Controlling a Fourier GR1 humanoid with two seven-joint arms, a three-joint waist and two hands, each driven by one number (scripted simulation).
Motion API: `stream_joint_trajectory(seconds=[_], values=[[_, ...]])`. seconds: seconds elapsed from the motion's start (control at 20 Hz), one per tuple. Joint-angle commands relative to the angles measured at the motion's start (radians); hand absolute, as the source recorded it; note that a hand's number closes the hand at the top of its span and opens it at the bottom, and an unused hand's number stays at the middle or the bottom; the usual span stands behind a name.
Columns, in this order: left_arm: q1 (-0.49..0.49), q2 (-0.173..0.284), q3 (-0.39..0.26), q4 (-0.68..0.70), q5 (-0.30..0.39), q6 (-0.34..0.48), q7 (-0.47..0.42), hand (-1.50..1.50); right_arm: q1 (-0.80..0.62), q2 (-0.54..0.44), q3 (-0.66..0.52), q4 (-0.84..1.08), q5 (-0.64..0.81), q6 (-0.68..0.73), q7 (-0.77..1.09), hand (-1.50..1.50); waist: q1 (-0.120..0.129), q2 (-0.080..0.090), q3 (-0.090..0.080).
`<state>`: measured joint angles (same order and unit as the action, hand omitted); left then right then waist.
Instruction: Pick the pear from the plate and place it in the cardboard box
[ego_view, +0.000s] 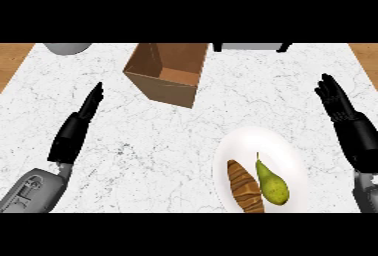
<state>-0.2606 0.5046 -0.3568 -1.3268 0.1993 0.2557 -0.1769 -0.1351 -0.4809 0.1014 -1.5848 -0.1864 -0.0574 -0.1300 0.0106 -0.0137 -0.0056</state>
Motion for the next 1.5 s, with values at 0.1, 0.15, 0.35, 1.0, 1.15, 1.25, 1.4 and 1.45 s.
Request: stream_joint_trajectory(seconds=[0.1, 0.15, 0.35, 1.0, 1.15, 1.25, 1.4, 1.45], values=[[0.021, 0.027, 0.061, 0.006, -0.013, 0.031, 0.064, 0.00, -0.157, 0.121, 0.089, 0.046, -0.040, 0.033, 0.137, -1.50, 0.018, 0.015, 0.006], [0.030, 0.000, 0.047, 0.002, -0.031, 0.078, 0.082, 0.00, -0.210, 0.149, 0.098, 0.093, -0.069, 0.051, 0.162, -1.50, 0.034, 0.018, 0.006], [0.095, -0.021, 0.029, 0.013, -0.007, 0.078, 0.111, 0.00, -0.207, -0.076, 0.197, 0.187, 0.306, -0.035, 0.250, 1.50, 0.065, 0.024, -0.003], [0.208, -0.014, 0.063, -0.161, -0.048, 0.122, 0.211, 0.00, -0.246, -0.098, 0.239, 0.152, 0.277, 0.169, 0.393, -1.50, 0.000, 0.009, 0.004], [0.235, -0.016, 0.070, -0.116, -0.049, 0.102, 0.159, 0.00, -0.346, -0.158, 0.257, 0.123, 0.231, 0.338, 0.518, -1.50, 0.003, 0.011, 0.002], [0.217, -0.011, 0.065, -0.160, -0.037, 0.095, 0.218, 0.00, -0.338, -0.218, 0.313, 0.134, 0.227, 0.472, 0.518, -1.50, 0.006, 0.010, 0.003], [0.216, -0.005, 0.066, -0.163, -0.050, 0.094, 0.209, 0.00, -0.401, -0.254, 0.351, 0.159, 0.186, 0.639, 0.606, -1.50, 0.012, 0.013, 0.003], [0.250, 0.023, 0.084, -0.197, -0.044, 0.091, 0.212, 0.00, -0.409, -0.248, 0.370, 0.147, 0.181, 0.671, 0.636, -1.50, 0.020, 0.010, 0.003]])
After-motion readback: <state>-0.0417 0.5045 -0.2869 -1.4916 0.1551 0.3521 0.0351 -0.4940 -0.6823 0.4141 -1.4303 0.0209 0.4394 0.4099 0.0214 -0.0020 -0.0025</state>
